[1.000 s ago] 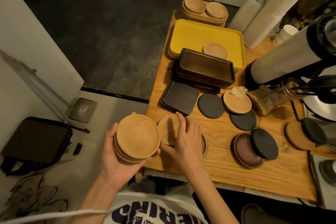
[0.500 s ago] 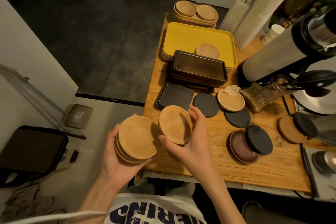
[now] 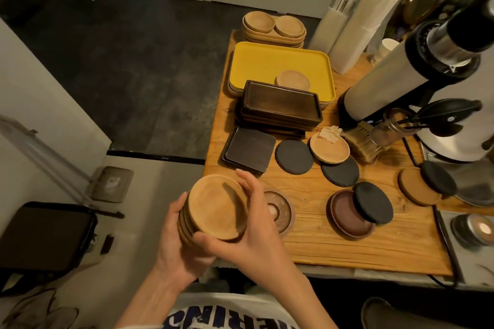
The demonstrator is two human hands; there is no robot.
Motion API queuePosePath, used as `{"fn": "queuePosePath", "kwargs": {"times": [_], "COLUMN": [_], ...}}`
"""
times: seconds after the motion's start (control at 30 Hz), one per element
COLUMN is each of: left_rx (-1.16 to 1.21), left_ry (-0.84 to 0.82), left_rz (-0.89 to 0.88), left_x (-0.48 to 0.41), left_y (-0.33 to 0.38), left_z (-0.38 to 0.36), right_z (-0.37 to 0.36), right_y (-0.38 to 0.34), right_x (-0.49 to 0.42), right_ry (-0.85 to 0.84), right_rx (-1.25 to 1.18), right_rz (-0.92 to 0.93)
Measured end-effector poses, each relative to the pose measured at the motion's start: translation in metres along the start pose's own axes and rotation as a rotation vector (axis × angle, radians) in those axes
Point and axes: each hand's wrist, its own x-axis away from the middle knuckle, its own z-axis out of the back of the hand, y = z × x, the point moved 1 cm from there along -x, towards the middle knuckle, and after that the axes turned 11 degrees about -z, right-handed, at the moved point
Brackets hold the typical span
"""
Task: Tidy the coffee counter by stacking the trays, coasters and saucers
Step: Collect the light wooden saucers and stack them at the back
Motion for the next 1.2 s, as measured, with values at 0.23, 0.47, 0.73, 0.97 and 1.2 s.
{"fn": "queuePosePath", "kwargs": {"times": [0.23, 0.47, 0.73, 0.97, 1.2], "left_rx": [-0.015, 0.066, 0.19, 0.221, 0.274], "left_ry": [-0.044, -0.015, -0.023, -0.108, -0.038], "left_rz": [0.043, 0.09, 0.051, 0.03, 0.054], "left_x": [-0.007, -0.008, -0.011, -0.026, -0.041], "left_y": [-0.016, -0.031, -0.035, -0.035, -0.043], "left_z": [-0.013, -0.022, -0.034, -0.047, -0.059], "right_z": [0.011, 0.025, 0.056, 0.109, 0.157], "right_y": [0.01, 0.016, 0.011, 0.052, 0.12], "right_x": [0.007, 0.012, 0.009, -0.036, -0.106], "right_ry": [0.064, 0.03, -0.044, 0.232, 0.47], "right_rx": [0.027, 0.056, 0.02, 0.0, 0.4], "right_rz": [-0.01, 0.009, 0.033, -0.071, -0.334]}}
